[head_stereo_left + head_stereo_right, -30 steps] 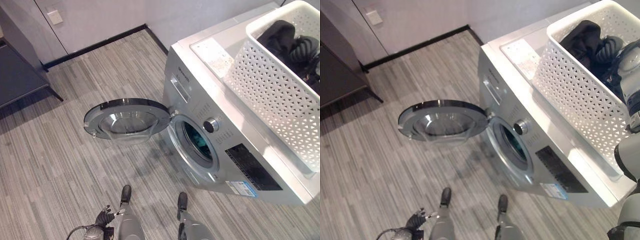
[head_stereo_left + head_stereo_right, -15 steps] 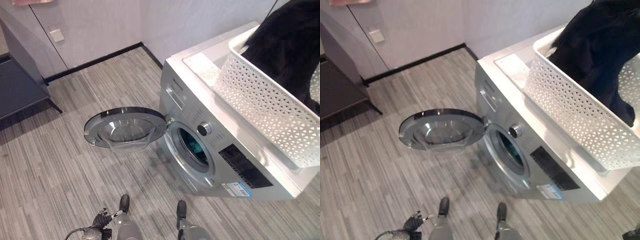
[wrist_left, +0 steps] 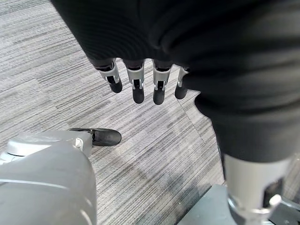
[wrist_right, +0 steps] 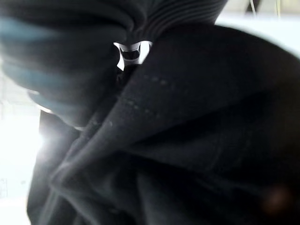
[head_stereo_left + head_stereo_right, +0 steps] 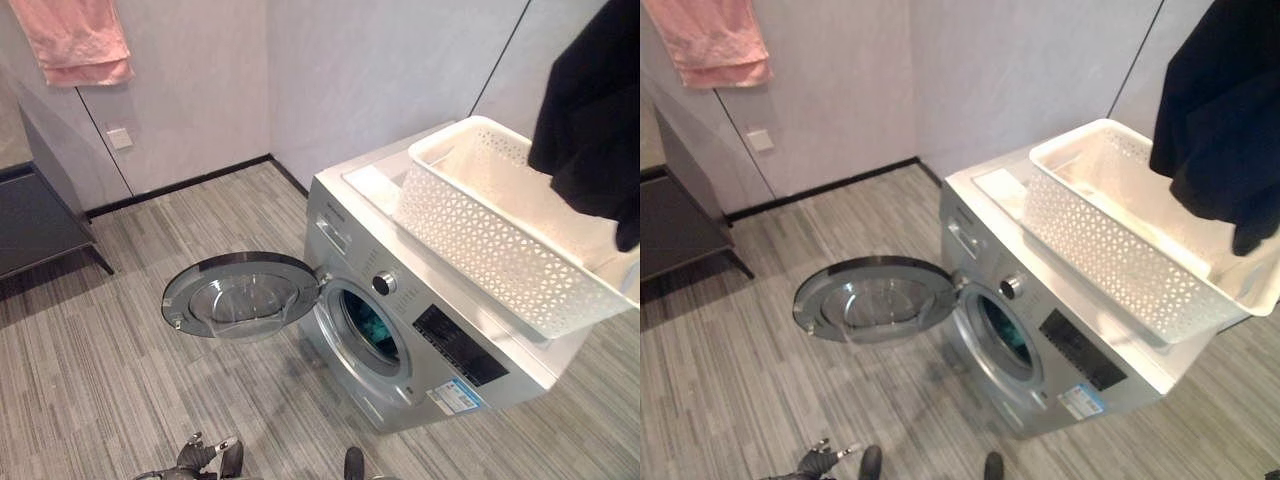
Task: Grab the laundry basket,head to the washer,open it,put in the laundry and shut it.
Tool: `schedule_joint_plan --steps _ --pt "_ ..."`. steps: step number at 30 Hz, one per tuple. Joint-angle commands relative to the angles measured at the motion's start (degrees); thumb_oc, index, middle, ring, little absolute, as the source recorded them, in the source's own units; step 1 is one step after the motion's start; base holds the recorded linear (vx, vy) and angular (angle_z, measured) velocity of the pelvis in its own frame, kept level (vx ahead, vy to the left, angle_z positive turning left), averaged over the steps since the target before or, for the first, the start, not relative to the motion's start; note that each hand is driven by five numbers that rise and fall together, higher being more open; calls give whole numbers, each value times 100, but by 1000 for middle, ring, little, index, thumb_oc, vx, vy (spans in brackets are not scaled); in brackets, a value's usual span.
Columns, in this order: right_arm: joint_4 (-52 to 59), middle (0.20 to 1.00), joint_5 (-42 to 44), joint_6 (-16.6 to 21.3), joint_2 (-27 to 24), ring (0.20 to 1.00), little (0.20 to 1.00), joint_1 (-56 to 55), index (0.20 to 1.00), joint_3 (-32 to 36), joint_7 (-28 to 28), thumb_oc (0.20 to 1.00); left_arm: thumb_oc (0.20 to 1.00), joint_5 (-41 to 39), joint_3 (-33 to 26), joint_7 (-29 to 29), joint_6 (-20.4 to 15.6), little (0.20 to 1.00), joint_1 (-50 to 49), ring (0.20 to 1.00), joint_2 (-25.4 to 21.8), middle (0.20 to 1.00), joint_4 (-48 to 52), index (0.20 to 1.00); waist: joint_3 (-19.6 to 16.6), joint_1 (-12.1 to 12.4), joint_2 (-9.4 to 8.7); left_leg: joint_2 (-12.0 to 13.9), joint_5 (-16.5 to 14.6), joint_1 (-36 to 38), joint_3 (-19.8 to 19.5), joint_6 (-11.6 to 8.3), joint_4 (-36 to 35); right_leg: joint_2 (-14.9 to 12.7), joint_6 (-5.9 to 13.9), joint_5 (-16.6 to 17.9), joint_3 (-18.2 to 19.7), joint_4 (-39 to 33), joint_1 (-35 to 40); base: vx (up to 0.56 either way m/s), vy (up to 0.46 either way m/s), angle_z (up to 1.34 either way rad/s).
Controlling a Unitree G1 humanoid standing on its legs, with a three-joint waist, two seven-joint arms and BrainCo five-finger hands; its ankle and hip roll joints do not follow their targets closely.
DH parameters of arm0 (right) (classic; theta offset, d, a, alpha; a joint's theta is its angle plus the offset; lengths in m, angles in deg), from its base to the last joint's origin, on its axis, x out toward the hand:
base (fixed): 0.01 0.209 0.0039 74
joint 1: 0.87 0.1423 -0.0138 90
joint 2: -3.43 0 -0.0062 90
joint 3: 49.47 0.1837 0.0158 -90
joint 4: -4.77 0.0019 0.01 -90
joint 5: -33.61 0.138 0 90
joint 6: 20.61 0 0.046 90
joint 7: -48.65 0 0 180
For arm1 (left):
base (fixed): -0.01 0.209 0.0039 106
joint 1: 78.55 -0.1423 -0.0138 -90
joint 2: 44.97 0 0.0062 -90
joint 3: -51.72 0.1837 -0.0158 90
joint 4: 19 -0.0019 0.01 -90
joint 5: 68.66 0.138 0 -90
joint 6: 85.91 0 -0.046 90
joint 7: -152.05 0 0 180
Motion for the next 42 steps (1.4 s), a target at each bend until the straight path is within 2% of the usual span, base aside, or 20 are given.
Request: schedule_joint_plan --steps 1,5,10,12,14,17,19,20,23,24,26,27,28,29,30,31,33,34,36,42 --pt "319 200 -417 423 -487 200 200 312 200 250 692 200 1000 248 252 -197 -34 1000 246 1000 -381 1000 -133 1000 -83 71 -352 -14 -865 1026 560 50 80 -541 481 -802 473 761 -499 -35 27 -8" --pt "457 200 -726 511 -812 200 200 160 200 474 1110 200 1000 326 267 -312 -80 1000 267 1000 -437 1000 -31 1000 -144 12 -421 -77 -942 1105 620 110 95 -573 514 -724 557 751 -507 0 41 -19" --pt "586 200 -907 451 -1162 200 200 686 200 -82 1257 200 1000 297 188 -466 -138 1000 321 1000 -458 1000 111 1000 -231 -92 -489 -137 -1043 1194 733 151 102 -633 563 -663 636 696 -453 -15 37 -12" --pt "729 200 -971 439 -1228 200 200 566 200 4 1292 200 1000 285 183 -470 -158 1000 315 1000 -445 1000 221 1000 -232 -113 -470 -153 -1066 1222 751 164 105 -635 574 -646 668 688 -449 -10 33 -11" --pt "1064 200 -1093 469 -1330 200 200 245 200 258 1365 200 1000 370 210 -473 -189 1000 307 1000 -418 1000 536 1000 -231 -162 -405 -178 -1103 1249 804 187 120 -648 587 -628 706 676 -448 -15 43 -4" --pt "1918 200 -1414 472 -1340 200 200 -1163 200 1565 1580 200 1000 377 175 -442 -261 1000 282 1000 -440 1000 1400 1000 -207 -274 -275 -229 -1185 1326 897 239 141 -668 624 -565 809 656 -454 -45 52 -25" --pt "2159 200 -1567 439 -1312 200 200 -1831 200 2186 1657 200 1000 347 149 -436 -281 1000 265 1000 -486 1000 1622 1000 -210 -303 -278 -239 -1202 1344 925 251 141 -674 632 -548 828 643 -455 -28 37 -21" --pt "2645 200 -1788 395 -1099 200 200 -2795 200 3042 1701 200 1000 318 84 -453 -317 1000 316 1000 -551 1000 2076 1000 -196 -383 -234 -270 -1233 1374 980 277 155 -695 648 -510 872 629 -468 -45 54 -14" --pt "3208 200 -2026 352 -793 200 200 -3924 200 4042 1720 200 1000 391 61 -459 -340 1000 339 1000 -667 1000 2511 1000 -188 -429 -261 -292 -1275 1404 1031 294 161 -702 659 -475 924 601 -469 -26 28 -4" --pt "3761 200 -2298 313 -400 200 200 -4793 200 4687 1685 200 1000 484 31 -451 -376 1000 383 1000 -772 1000 3047 1000 -174 -474 -235 -325 -1310 1429 1076 317 169 -716 673 -448 958 579 -472 -24 31 -7" --pt "4438 200 -2592 293 203 200 200 -5667 200 5272 1598 200 1000 577 29 -379 -387 1000 425 1000 -858 1000 3598 1000 -152 -509 -201 -349 -1354 1462 1113 344 194 -723 684 -420 1006 569 -466 -30 35 -15" --pt "4785 200 -2690 270 513 200 200 -6118 200 5622 1558 200 1000 609 84 -344 -376 1000 458 1000 -942 1000 3837 1000 -146 -456 -241 -355 -1368 1475 1127 352 205 -725 684 -411 1021 566 -460 -30 31 -19" --pt "5015 200 -2751 261 778 200 200 -6307 200 5710 1510 200 1000 682 99 -311 -356 1000 498 1000 -1005 1000 4075 1000 -140 -453 -222 -366 -1383 1489 1138 362 208 -726 686 -405 1036 568 -463 -21 19 -18" --pt "5062 200 -2765 242 814 200 200 -6364 200 5762 1502 200 1000 685 99 -308 -341 1000 485 1000 -1024 1000 4097 1000 -141 -446 -239 -365 -1386 1493 1142 362 209 -724 686 -405 1039 568 -461 -15 24 -6" --pt "5304 200 -2792 251 1127 200 200 -6570 200 5801 1409 200 1000 813 145 -242 -237 1000 607 1000 -1066 1000 4225 1000 -145 -464 -206 -373 -1392 1512 1160 368 211 -728 684 -404 1047 575 -462 -22 33 -6" --pt "5741 200 -2826 188 1657 200 200 -6922 200 5881 1258 200 1000 866 223 -87 -94 1000 791 1000 -1111 1000 4615 1000 -142 -488 -154 -387 -1391 1522 1153 383 204 -747 671 -400 1029 580 -438 -35 42 -2" --pt "5891 200 -2838 165 1879 200 200 -7023 200 5837 1197 200 1000 772 279 -6 -40 1000 909 1000 -1124 1000 4803 1000 -141 -494 -117 -393 -1385 1520 1141 386 202 -751 670 -392 1016 589 -430 -14 17 -3" --pt "6163 200 -2808 163 2290 200 200 -7239 200 5780 1065 200 1000 575 382 157 85 1000 1136 1000 -1115 1000 5079 1000 -148 -523 -45 -408 -1383 1517 1131 398 196 -770 657 -386 997 599 -413 -19 32 -6" --pt "6439 200 -2669 184 2655 200 200 -7496 200 5739 885 200 1000 359 547 344 208 1000 1364 1000 -1147 1000 5429 1000 -165 -547 3 -410 -1369 1507 1113 404 193 -790 658 -387 952 601 -389 -24 32 1" --pt "7197 200 -2489 240 3211 200 200 -8208 200 5890 385 200 1000 -33 1175 844 532 1000 1970 1000 -1425 1000 6067 1000 -201 -625 63 -405 -1335 1497 1017 416 194 -817 656 -453 862 658 -311 -9 16 15"
